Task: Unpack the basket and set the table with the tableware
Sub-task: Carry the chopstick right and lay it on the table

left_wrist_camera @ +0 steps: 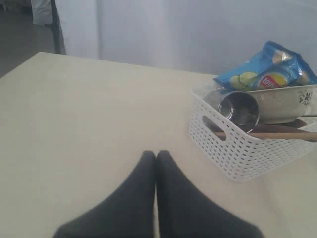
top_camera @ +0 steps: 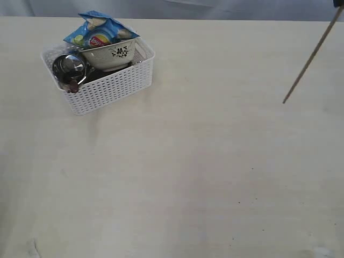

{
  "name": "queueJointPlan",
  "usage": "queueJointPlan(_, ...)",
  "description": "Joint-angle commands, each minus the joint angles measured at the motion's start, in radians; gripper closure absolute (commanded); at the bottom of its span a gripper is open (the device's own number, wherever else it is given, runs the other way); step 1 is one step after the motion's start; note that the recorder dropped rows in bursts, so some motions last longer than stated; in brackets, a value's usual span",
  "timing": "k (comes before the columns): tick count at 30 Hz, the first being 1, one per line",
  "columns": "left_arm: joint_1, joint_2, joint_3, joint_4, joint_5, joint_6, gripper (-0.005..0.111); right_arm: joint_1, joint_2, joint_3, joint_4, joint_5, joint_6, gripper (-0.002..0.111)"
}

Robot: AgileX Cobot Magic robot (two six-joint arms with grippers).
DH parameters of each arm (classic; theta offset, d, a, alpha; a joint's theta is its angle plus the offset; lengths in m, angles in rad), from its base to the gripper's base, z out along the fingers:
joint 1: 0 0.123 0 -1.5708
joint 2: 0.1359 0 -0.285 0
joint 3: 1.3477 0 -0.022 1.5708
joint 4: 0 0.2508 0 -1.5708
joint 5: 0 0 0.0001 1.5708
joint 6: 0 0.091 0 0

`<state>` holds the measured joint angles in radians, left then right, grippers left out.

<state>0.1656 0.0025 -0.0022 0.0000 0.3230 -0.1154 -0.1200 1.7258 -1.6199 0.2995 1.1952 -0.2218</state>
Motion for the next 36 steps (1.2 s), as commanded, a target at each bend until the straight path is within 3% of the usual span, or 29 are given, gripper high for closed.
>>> queueJointPlan(1,-0.005,-0.002,0.002,0.0,-0.004,0.002,0.107,0.132,-0.025,0.041,-0.234,0.026,0.167,0.109)
queueJointPlan(4,-0.005,-0.002,0.002,0.0,-0.004,0.002,0.107,0.26,-0.026,0.149,-0.252,0.026,0.178,0.109)
queueJointPlan(7,-0.005,-0.002,0.002,0.0,-0.004,0.002,0.107,0.301,-0.026,0.258,-0.252,-0.013,0.222,0.109)
queueJointPlan(12,-0.005,-0.002,0.002,0.0,-0.004,0.002,0.107,0.296,-0.026,0.449,-0.378,-0.232,0.337,0.109)
queueJointPlan(19,-0.005,-0.002,0.002,0.0,-0.004,0.002,0.107,0.296,-0.026,0.584,-0.385,-0.533,0.396,0.109)
queueJointPlan(36,-0.005,-0.002,0.002,0.0,-0.004,0.002,0.107,0.296,0.008,0.694,-0.378,-0.676,0.482,0.109)
